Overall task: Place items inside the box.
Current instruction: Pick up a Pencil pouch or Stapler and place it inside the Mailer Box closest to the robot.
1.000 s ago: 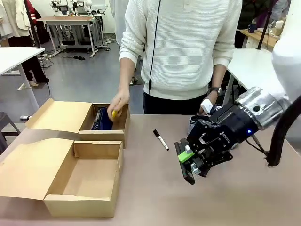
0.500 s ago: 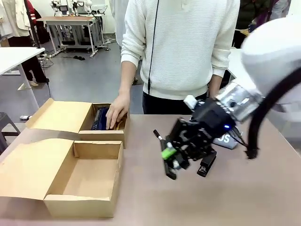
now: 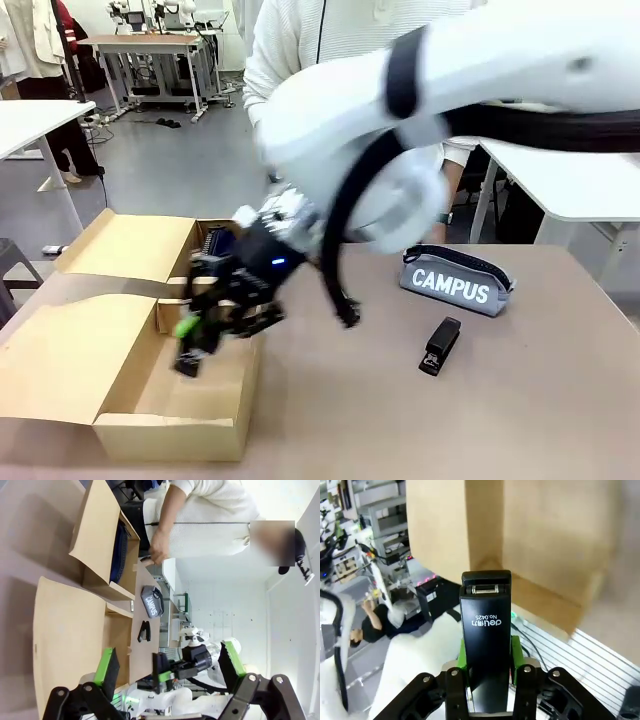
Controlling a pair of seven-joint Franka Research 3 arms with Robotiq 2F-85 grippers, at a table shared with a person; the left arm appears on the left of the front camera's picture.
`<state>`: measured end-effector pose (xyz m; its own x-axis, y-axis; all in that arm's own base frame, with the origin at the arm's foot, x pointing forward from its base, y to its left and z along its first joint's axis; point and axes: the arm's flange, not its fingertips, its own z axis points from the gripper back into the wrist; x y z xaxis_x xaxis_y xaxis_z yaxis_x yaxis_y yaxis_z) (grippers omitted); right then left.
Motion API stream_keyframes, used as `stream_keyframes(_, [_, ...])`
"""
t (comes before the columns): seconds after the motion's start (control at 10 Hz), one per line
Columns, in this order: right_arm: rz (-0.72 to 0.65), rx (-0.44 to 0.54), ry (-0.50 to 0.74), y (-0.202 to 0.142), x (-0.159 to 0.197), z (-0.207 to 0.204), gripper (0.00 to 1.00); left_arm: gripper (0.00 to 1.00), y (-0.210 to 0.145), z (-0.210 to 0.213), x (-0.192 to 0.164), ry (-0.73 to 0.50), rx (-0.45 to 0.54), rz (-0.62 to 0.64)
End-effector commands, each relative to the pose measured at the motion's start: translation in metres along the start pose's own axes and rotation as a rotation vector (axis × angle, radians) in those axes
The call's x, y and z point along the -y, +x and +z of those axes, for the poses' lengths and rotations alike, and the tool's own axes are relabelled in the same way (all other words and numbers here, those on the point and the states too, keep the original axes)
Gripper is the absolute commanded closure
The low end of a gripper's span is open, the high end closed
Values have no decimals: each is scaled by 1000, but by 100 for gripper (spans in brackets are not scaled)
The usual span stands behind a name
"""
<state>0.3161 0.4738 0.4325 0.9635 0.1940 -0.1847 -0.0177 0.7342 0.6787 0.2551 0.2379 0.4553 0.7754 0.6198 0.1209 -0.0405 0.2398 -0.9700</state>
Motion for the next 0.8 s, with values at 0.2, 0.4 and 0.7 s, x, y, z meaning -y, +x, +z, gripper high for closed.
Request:
stream_keyframes(0.2, [0,0,0,0,0,0,63,0,0,1,1,-18,1,-19])
stream_keyframes(0.4, [0,0,0,0,0,0,63,0,0,1,1,-18,1,-19])
stream_keyframes(0.7, [-22,38,-109,18,-21,-40,63,0,0,1,1,-18,1,-19])
